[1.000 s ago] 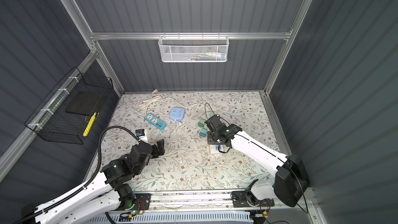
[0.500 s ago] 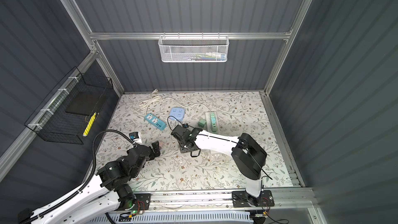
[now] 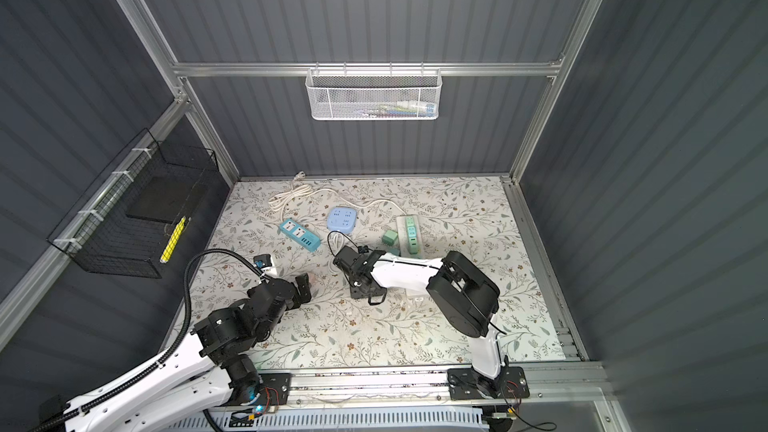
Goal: Insert the plug
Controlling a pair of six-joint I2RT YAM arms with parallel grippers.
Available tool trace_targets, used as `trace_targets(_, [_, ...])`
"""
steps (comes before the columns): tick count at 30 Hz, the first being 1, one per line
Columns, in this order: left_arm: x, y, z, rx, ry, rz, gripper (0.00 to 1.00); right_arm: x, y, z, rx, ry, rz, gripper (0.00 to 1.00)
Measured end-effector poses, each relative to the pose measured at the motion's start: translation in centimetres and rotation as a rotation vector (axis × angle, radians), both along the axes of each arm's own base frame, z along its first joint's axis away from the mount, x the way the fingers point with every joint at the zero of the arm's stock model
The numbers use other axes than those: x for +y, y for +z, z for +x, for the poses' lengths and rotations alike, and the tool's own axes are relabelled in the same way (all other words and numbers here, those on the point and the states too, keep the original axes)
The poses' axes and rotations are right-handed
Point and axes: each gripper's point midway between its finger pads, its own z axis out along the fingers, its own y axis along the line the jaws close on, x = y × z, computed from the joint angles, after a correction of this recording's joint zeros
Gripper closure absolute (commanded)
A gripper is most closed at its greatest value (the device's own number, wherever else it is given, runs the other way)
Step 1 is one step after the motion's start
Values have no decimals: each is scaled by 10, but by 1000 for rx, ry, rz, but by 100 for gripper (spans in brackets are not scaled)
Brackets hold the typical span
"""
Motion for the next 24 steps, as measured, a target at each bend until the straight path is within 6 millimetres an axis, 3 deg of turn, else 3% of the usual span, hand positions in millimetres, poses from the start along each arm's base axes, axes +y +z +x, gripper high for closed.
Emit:
trace_targets(7, [0,3,0,-9,-2,-9,0,-1,-4,-2,17,-13,22,38])
trace_targets(13, [-2,5,1,-11,-4,-8,0,-1,2,-15,52,-15,91,30])
trace_targets(24, [-6,13,4,-16,-11,-11,0,33,10,-29,133,9,308,22])
